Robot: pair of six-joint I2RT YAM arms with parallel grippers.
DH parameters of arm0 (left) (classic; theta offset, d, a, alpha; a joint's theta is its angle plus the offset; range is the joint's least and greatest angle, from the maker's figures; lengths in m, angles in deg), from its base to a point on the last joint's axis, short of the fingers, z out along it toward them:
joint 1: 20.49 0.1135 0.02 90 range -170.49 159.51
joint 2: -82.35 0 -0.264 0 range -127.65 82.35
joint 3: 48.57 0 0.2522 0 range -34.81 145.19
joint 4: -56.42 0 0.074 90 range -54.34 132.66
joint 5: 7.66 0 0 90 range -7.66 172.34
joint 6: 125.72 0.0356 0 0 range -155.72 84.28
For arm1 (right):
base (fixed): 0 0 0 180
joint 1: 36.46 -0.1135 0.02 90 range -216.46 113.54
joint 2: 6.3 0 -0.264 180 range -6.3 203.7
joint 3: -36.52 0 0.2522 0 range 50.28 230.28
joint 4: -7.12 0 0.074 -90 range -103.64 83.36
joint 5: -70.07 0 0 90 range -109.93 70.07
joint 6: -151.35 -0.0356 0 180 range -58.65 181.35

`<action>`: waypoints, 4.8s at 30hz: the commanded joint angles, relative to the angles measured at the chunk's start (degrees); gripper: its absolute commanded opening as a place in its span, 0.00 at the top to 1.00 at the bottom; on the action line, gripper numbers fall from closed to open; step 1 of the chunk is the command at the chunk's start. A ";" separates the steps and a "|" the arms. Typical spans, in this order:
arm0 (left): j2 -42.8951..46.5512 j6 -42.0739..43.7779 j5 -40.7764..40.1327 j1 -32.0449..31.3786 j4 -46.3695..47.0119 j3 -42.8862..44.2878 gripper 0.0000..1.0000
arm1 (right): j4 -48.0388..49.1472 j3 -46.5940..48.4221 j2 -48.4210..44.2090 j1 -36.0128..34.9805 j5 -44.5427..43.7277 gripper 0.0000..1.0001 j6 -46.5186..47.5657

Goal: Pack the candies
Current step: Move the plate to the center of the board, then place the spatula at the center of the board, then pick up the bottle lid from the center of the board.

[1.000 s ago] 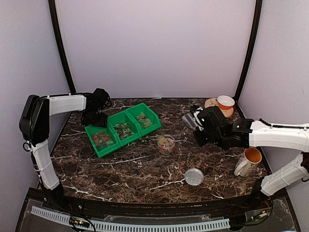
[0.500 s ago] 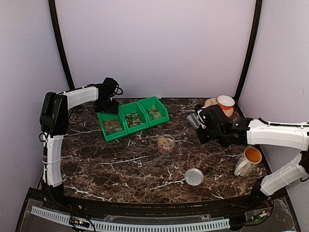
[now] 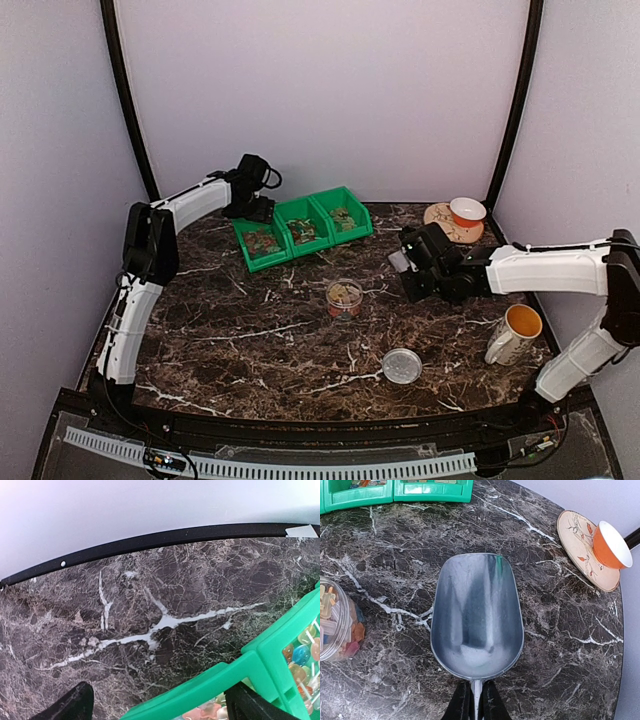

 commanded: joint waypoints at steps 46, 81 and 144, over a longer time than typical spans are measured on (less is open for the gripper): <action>68.52 -3.20 6.40 -9.68 10.00 -69.11 0.01 | 5.78 19.23 26.97 13.48 9.29 0.90 0.00; 69.84 -0.98 0.56 -9.60 13.73 -74.10 0.01 | 6.49 12.35 22.52 13.52 12.33 0.78 -1.39; 70.02 -0.02 0.34 -9.60 13.30 -73.88 0.01 | -27.10 3.65 11.20 -43.13 -12.98 0.57 -19.33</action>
